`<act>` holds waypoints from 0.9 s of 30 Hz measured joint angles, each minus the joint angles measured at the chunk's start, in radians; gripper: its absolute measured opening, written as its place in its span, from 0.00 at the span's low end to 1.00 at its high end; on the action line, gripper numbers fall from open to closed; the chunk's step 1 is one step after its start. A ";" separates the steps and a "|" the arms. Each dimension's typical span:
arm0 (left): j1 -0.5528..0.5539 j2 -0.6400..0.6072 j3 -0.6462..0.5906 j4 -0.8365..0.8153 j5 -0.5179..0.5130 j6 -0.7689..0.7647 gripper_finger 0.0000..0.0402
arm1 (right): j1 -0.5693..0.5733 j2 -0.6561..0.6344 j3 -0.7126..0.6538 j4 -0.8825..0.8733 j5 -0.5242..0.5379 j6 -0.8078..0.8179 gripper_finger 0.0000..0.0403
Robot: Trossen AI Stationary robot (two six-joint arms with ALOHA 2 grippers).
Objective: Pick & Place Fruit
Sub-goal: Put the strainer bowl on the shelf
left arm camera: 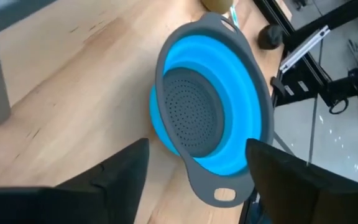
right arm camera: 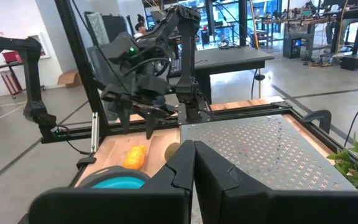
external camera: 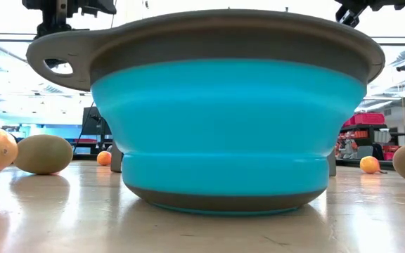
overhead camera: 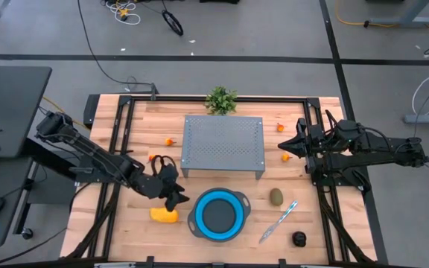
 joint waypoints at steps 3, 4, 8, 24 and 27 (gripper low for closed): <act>0.000 0.000 0.000 0.001 -0.002 -0.004 0.73 | 0.000 0.000 0.000 0.000 0.000 0.000 0.04; 0.000 0.000 0.000 0.000 -0.011 -0.006 0.74 | 0.000 0.000 0.000 0.000 0.000 0.000 0.04; 0.002 0.000 0.000 0.000 -0.006 -0.050 0.74 | 0.000 0.000 0.000 0.000 0.000 0.000 0.04; 0.003 0.174 0.000 0.110 0.101 -0.119 0.74 | 0.000 0.000 0.000 -0.001 0.025 0.000 0.04; 0.003 0.217 0.000 0.145 0.119 -0.136 0.74 | 0.000 0.000 0.000 0.000 0.027 0.000 0.04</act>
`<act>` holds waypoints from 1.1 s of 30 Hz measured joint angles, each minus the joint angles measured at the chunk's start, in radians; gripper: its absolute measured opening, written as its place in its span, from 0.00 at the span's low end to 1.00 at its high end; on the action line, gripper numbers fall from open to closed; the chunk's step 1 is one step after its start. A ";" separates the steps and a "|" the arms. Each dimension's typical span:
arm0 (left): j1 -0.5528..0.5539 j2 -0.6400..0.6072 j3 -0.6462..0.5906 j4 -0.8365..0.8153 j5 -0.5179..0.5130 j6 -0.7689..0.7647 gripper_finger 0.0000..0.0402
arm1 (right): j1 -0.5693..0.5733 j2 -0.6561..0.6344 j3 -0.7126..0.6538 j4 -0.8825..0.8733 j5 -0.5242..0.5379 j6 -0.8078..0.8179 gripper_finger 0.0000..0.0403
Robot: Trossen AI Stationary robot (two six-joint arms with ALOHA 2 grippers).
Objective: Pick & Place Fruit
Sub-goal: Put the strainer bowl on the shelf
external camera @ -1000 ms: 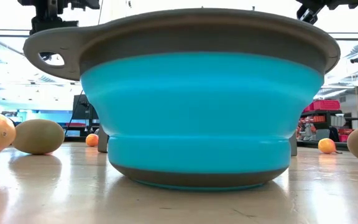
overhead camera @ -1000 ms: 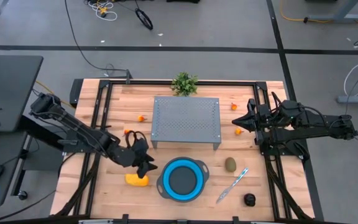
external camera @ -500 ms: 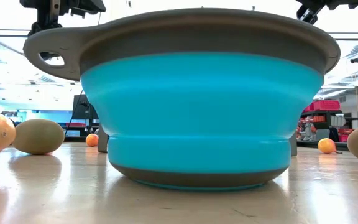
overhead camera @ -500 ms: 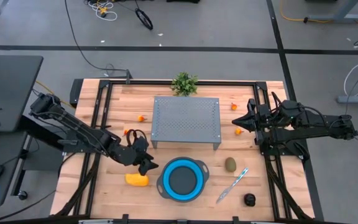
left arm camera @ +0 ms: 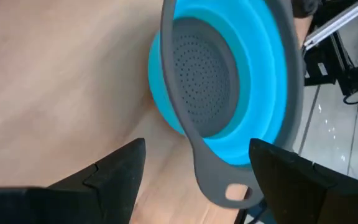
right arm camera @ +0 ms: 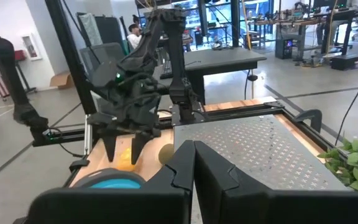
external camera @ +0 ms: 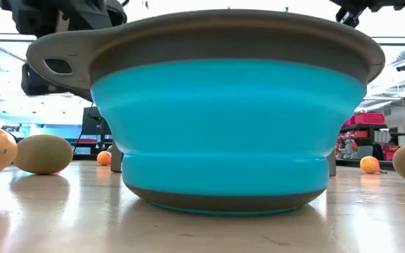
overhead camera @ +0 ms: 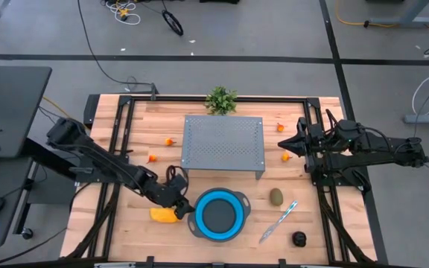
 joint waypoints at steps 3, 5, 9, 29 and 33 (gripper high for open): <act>0.000 0.012 0.000 0.002 -0.002 -0.016 0.74 | 0.000 0.000 0.000 0.000 0.000 0.000 0.04; 0.000 0.011 0.001 0.003 -0.015 -0.019 0.74 | 0.000 0.000 0.000 0.000 0.000 0.000 0.04; 0.001 0.011 0.001 0.000 -0.023 -0.043 0.74 | 0.000 0.000 0.000 0.000 0.000 0.000 0.04; 0.088 0.011 0.001 -0.032 0.055 0.010 0.74 | 0.000 0.001 0.000 0.000 0.020 0.000 0.04; 0.087 0.017 0.001 -0.045 0.043 0.007 0.74 | 0.000 0.001 0.000 0.000 0.034 0.000 0.04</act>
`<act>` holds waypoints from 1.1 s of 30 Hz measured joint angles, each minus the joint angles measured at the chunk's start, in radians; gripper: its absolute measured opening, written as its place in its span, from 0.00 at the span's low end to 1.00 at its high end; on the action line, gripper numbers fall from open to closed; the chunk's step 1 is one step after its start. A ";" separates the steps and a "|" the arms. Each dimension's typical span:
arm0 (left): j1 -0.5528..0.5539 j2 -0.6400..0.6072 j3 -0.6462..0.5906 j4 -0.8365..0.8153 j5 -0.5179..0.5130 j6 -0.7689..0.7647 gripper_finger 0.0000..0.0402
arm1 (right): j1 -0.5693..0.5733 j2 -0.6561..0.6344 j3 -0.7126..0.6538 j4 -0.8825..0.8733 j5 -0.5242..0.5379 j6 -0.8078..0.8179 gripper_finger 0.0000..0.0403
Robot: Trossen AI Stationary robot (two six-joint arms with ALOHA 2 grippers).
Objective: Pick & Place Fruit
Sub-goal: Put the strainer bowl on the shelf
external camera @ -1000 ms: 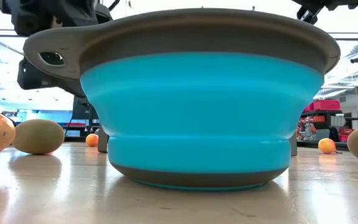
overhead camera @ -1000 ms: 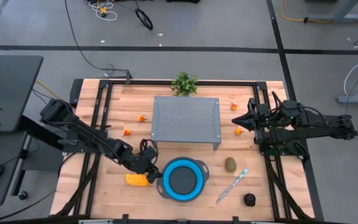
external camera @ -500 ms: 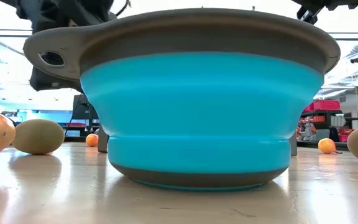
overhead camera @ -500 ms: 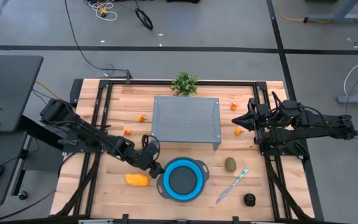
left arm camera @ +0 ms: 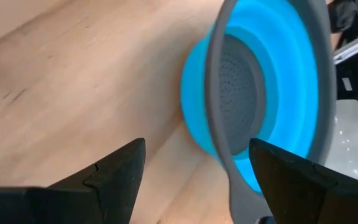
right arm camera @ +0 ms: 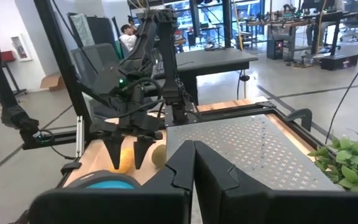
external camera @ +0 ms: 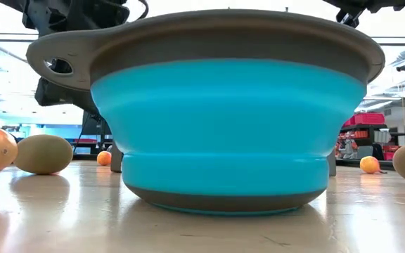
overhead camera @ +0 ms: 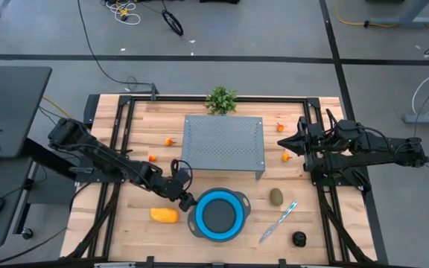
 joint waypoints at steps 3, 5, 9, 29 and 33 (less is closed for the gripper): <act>0.000 0.004 0.000 0.003 -0.008 -0.010 0.74 | 0.000 0.000 0.000 0.000 0.000 0.000 0.04; 0.000 0.028 0.004 0.027 0.001 -0.012 0.74 | 0.000 0.000 0.000 0.000 0.000 0.000 0.04; 0.000 0.079 0.032 0.026 0.028 -0.010 0.74 | 0.000 0.000 0.000 -0.001 0.000 0.000 0.04; 0.000 0.124 0.071 0.014 0.049 -0.017 0.65 | 0.000 0.000 0.000 0.000 -0.008 0.004 0.04; 0.000 0.124 0.071 0.015 0.050 -0.017 0.58 | 0.000 0.000 0.000 0.000 -0.008 0.004 0.04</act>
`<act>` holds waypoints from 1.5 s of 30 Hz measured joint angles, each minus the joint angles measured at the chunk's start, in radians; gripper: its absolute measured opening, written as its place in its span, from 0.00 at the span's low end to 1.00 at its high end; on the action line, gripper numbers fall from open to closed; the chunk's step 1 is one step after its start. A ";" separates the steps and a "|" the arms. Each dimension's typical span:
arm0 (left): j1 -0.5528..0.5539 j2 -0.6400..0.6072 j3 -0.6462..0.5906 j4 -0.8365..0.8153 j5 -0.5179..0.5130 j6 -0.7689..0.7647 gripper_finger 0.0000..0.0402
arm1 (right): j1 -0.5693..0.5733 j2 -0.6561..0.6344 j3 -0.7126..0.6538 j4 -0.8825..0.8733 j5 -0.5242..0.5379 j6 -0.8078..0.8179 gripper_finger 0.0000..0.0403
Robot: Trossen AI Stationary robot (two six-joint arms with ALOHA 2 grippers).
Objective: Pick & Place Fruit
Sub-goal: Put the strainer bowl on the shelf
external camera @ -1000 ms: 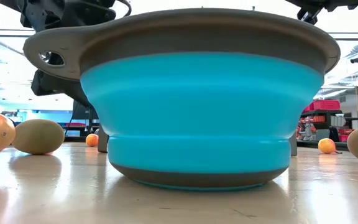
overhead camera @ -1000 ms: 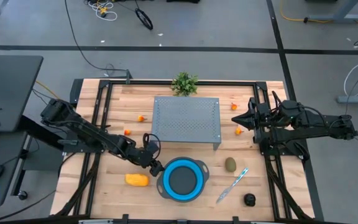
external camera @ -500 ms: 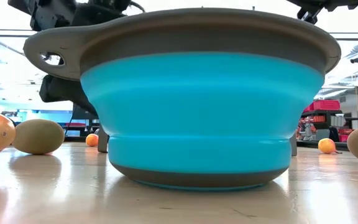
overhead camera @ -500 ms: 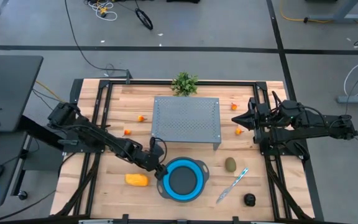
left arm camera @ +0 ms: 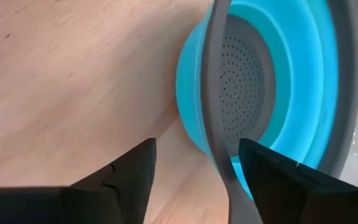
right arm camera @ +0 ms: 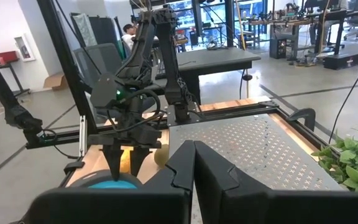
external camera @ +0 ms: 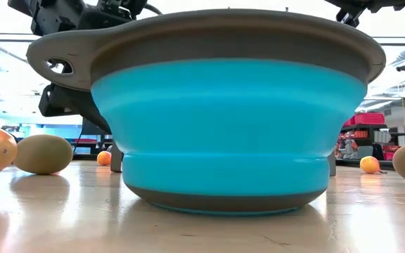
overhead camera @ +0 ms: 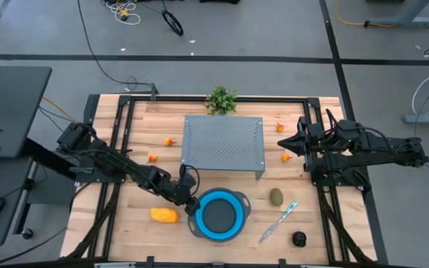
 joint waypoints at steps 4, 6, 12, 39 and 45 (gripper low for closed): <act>0.000 0.000 0.000 0.000 0.000 0.001 0.52 | 0.000 0.000 0.000 0.000 0.000 0.000 0.04; 0.000 0.000 0.000 0.000 0.000 0.001 0.50 | 0.000 0.000 0.000 0.000 0.000 0.000 0.04; 0.000 0.000 0.000 0.000 0.003 0.001 0.42 | 0.000 0.000 0.000 0.000 0.000 0.000 0.04; 0.000 0.000 0.000 0.011 0.030 0.028 0.11 | 0.000 0.000 0.000 0.000 0.000 0.000 0.04; 0.000 -0.001 0.000 0.018 0.039 0.027 0.10 | 0.000 0.000 0.000 0.000 0.000 0.000 0.04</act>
